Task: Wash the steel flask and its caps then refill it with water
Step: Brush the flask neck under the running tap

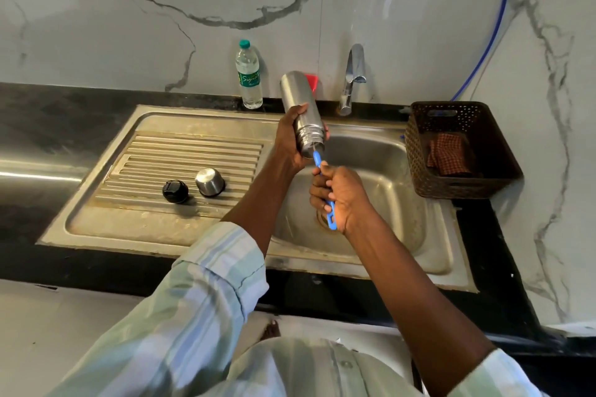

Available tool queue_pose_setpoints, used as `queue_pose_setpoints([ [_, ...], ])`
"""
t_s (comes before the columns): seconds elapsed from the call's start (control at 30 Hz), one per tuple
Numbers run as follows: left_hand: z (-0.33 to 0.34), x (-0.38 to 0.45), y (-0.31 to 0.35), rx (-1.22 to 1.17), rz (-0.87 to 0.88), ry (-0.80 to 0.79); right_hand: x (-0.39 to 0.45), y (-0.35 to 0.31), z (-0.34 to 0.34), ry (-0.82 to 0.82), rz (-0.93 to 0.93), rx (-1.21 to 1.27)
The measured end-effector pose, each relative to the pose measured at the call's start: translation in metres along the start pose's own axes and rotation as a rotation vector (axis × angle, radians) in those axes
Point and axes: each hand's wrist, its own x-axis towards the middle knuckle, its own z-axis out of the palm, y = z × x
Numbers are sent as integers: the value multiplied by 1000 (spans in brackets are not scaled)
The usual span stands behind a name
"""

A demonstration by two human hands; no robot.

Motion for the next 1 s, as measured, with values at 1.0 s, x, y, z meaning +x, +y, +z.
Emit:
queue_pose_setpoints([
  [1.0, 7, 7, 29, 360, -22, 254, -5, 2, -16, 246, -260, -1028],
])
